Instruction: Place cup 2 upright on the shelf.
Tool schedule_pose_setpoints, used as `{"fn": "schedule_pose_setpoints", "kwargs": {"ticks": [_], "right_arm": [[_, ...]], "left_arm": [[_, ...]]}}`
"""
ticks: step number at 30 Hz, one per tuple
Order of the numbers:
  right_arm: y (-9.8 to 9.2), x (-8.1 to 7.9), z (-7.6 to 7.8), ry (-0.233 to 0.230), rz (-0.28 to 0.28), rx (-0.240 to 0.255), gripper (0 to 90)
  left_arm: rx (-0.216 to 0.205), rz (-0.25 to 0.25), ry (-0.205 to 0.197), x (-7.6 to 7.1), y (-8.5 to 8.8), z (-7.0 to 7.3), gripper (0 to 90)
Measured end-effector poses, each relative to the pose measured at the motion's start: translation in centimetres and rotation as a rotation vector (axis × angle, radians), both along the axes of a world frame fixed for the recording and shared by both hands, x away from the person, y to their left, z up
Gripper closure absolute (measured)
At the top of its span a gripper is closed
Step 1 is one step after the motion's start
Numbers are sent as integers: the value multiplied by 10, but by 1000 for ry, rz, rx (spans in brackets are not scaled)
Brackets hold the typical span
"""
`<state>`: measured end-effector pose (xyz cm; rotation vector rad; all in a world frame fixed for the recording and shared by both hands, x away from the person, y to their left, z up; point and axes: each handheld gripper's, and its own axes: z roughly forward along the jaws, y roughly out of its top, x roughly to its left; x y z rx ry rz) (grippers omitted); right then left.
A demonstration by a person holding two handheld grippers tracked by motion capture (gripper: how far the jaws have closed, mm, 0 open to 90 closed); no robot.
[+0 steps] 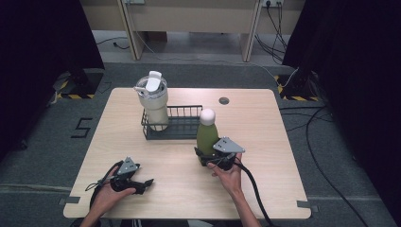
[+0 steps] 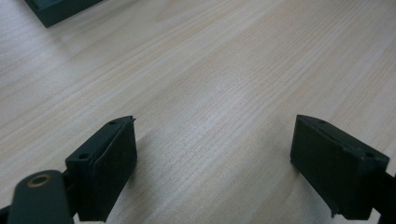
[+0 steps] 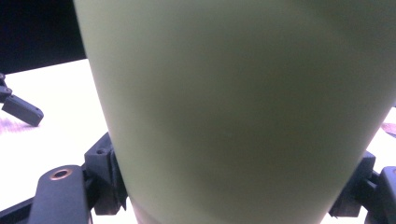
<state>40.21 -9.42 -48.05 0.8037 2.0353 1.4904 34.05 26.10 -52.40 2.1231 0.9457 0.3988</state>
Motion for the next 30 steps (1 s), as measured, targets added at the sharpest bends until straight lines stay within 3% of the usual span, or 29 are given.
{"fn": "schedule_pose_setpoints", "kwargs": {"ticks": [9,30], "right_arm": [[-5,1,9,5,-14,4,208],[2,15,51,-24,-17,14,208]], "left_arm": [[-1,-2,1,0,0,0,141],[0,0,0,0,0,0,140]]}}
